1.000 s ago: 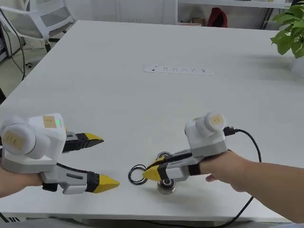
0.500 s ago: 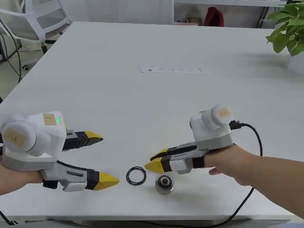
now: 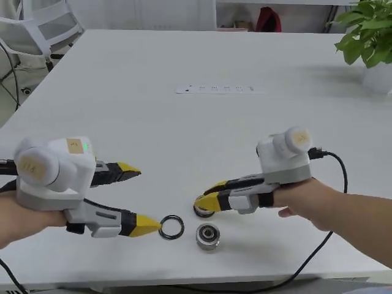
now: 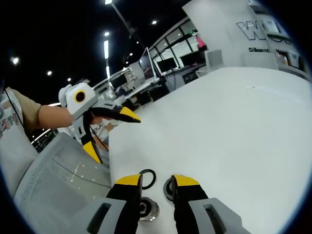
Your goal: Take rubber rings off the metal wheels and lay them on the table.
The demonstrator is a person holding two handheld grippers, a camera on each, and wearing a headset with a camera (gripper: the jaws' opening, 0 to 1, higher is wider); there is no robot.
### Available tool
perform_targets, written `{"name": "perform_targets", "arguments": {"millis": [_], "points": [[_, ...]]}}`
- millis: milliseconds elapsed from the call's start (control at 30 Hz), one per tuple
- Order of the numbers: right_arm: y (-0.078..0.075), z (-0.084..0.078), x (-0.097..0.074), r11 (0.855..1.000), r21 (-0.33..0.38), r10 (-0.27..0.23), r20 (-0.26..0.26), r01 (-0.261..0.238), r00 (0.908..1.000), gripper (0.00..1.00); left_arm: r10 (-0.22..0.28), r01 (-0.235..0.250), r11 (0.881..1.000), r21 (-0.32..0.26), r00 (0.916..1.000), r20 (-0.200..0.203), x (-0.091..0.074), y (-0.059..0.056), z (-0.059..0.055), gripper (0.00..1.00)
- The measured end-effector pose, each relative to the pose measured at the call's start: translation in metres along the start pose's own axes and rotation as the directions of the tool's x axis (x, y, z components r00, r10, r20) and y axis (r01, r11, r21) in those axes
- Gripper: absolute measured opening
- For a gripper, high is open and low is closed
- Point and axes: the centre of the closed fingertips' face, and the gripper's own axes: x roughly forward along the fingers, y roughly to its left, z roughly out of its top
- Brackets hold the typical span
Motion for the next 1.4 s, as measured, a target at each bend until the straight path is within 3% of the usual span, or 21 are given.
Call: {"name": "perform_targets", "arguments": {"millis": [267,767,1400], "points": [[-0.008,0.000,-0.011,1.000,-0.001,-0.026,0.018,0.026,0.9995,0.24,-0.011,0.011,1.000,0.003,0.9999,0.006,0.011,0.002,0.009,0.68],[-0.023,-0.006,-0.022,0.998,-0.015,-0.066,0.016,0.066,0.9977,0.25,-0.028,0.028,1.000,0.007,0.9996,-0.008,0.030,0.004,0.013,0.67],[-0.031,-0.021,-0.018,0.994,-0.074,-0.085,-0.028,0.082,0.9960,0.27,-0.043,0.043,0.999,-0.009,0.9990,-0.009,0.054,0.005,0.015,0.62]]}}
